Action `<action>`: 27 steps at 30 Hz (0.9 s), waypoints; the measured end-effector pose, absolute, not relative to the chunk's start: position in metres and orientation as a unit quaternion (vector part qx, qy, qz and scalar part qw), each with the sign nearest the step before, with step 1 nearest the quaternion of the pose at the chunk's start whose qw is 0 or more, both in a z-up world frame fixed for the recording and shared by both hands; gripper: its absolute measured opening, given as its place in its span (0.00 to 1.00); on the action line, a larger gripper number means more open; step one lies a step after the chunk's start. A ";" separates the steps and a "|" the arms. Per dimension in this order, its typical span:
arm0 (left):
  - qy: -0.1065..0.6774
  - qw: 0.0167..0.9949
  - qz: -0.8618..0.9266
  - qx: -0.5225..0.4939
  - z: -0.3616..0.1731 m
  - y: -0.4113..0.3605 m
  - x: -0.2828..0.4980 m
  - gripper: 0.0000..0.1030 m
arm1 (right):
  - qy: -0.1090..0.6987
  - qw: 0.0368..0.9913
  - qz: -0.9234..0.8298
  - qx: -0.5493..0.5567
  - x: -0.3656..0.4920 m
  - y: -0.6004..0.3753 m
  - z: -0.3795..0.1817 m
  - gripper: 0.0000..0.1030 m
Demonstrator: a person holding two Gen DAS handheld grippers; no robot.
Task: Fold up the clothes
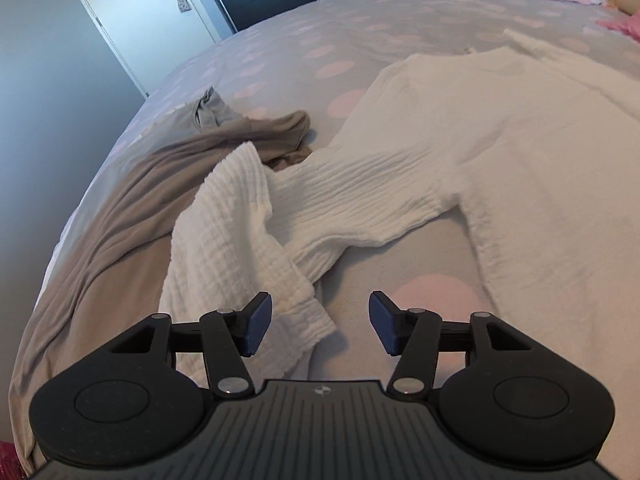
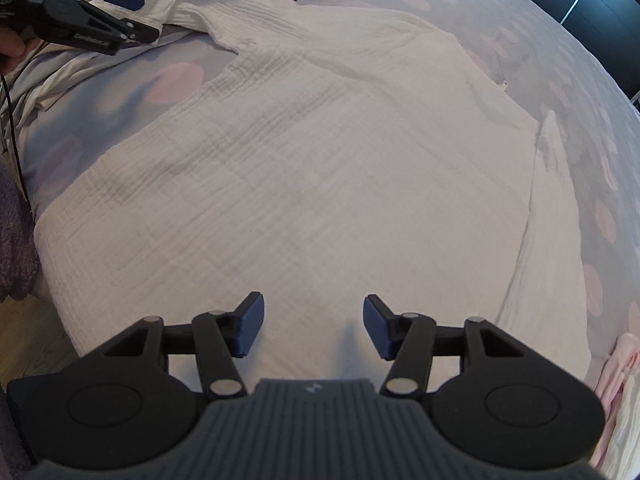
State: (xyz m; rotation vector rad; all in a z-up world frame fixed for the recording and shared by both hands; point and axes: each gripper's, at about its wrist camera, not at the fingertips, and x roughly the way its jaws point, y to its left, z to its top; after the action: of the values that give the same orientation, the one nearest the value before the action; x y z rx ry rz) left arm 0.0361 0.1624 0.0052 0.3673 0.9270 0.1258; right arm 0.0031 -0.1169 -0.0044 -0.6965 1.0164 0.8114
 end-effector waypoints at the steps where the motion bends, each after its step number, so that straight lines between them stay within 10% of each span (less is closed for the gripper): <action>1: 0.446 0.873 0.067 0.184 0.000 0.164 0.040 0.45 | 0.464 0.740 0.370 -0.317 0.005 -0.115 -0.005 0.57; 9: 0.453 0.871 0.098 0.163 0.004 0.185 0.046 0.07 | 0.460 0.735 0.375 -0.329 0.016 -0.100 -0.009 0.60; 27: 0.413 0.893 -0.176 0.017 0.088 0.095 0.005 0.05 | 0.448 0.756 0.382 -0.287 0.022 -0.086 0.015 0.60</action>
State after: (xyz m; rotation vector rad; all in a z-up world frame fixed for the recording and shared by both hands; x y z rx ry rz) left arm 0.0050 0.0954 0.0880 0.0348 0.8577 -0.3651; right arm 0.0223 -0.0862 0.0148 -0.6257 0.9763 0.8332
